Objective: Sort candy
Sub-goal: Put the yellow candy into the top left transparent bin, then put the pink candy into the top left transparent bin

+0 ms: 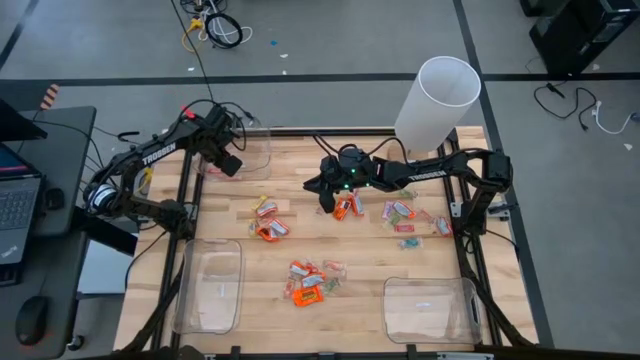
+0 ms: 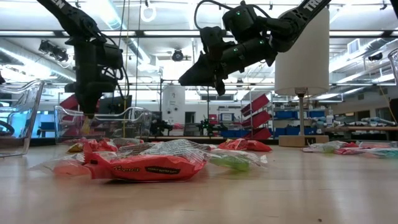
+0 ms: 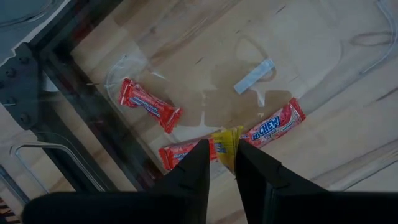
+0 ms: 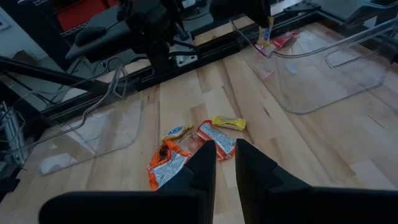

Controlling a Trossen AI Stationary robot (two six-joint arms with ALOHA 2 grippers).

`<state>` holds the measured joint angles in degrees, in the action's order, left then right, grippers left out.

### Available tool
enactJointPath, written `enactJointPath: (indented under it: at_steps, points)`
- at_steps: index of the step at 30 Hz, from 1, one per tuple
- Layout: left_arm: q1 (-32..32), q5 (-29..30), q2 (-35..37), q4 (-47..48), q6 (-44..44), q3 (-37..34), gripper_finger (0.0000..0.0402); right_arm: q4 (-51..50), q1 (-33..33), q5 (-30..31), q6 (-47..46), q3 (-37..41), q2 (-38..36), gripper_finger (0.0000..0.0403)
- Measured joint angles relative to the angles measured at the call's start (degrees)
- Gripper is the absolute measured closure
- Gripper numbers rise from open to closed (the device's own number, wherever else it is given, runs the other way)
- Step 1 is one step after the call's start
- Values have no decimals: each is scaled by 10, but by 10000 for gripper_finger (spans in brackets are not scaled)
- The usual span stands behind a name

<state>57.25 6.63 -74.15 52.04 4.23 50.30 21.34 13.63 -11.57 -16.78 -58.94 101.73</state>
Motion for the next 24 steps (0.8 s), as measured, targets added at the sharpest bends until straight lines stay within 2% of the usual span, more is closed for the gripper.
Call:
enactJointPath:
  at_steps: [6, 19, 24]
  points:
    - [0, 26, 0, -34, -30, 0, 325, 0, 0, 0, 1, 0, 0, 355]
    - [0, 25, 0, -32, -26, 0, 324, 0, 0, 0, 3, 0, 0, 355]
    - [0, 24, 0, -27, -17, 0, 307, 0, 0, 0, 3, 0, 0, 355]
